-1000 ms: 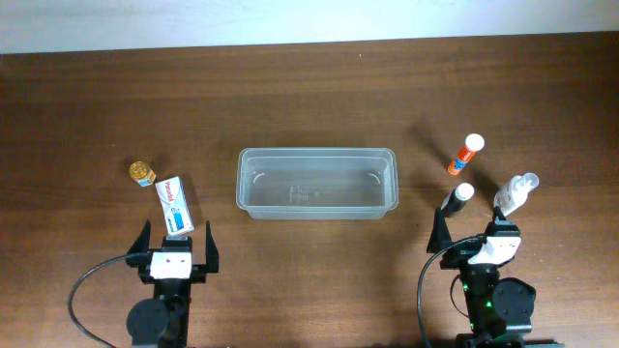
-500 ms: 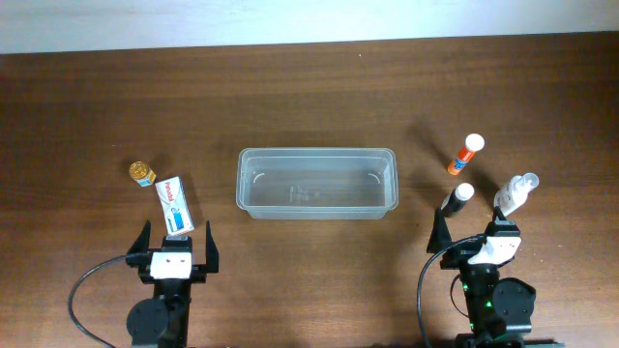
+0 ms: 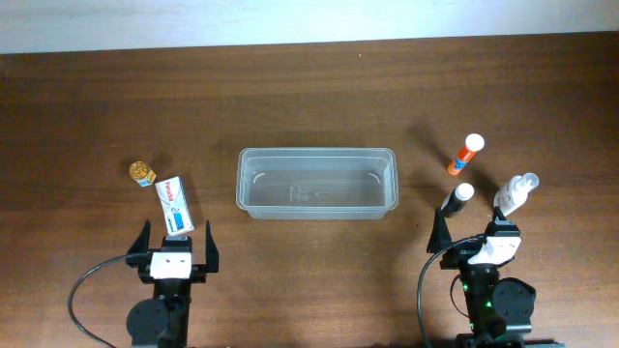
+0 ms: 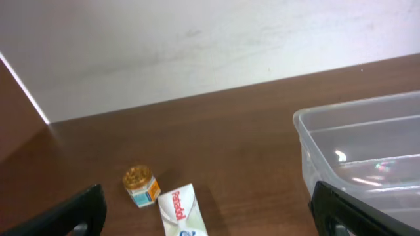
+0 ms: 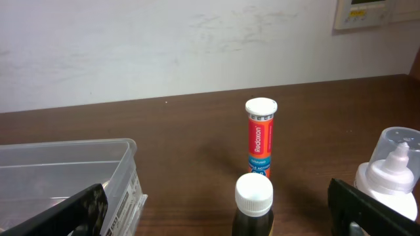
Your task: Pack container
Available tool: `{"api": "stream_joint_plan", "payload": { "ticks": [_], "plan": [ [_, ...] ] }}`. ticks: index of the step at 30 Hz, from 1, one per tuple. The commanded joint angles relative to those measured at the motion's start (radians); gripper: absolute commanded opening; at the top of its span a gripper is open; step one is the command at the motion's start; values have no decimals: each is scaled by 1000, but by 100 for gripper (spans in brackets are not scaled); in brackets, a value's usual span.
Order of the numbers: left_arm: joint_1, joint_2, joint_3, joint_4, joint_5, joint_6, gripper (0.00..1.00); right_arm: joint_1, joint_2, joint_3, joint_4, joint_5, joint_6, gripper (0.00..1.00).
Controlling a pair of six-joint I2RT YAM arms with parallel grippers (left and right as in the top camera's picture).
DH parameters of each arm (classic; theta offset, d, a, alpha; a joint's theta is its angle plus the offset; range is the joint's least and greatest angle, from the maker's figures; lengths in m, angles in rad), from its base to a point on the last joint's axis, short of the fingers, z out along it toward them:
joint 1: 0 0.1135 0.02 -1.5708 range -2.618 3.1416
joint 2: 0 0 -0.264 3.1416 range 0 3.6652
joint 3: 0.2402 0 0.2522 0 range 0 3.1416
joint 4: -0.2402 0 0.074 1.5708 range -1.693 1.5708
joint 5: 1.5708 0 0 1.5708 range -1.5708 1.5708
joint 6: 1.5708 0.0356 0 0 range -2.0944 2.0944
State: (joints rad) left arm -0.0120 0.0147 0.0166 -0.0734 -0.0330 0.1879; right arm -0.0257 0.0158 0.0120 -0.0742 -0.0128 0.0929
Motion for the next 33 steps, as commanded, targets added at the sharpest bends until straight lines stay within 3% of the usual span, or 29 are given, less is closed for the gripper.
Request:
{"api": "stream_joint_plan", "payload": {
  "ticks": [1, 8, 14, 18, 26, 30, 33],
  "plan": [
    [-1, -9, -7, 13, 11, 16, 100, -8, -10, -6, -2, -10, -7, 98],
    [0, -9, -7, 9, 14, 10, 100, -8, -10, -6, -1, -21, -7, 98],
    [0, -8, 7, -8, 19, -161, 100, -8, -8, 14, -26, -25, -7, 98],
    [0, 5, 74, -73, 35, -185, 100, -8, 1, 76, -72, -25, -7, 98],
    [0, 200, 351, -243, 34, -185, 100, -8, 220, 380, -303, -25, -7, 98],
    [0, 359, 513, -378, 38, -185, 100, -8, 409, 584, -468, -34, -6, 98],
    [0, 513, 678, -539, 38, -185, 100, -8, 630, 819, -693, -44, -7, 98]
  ]
}}
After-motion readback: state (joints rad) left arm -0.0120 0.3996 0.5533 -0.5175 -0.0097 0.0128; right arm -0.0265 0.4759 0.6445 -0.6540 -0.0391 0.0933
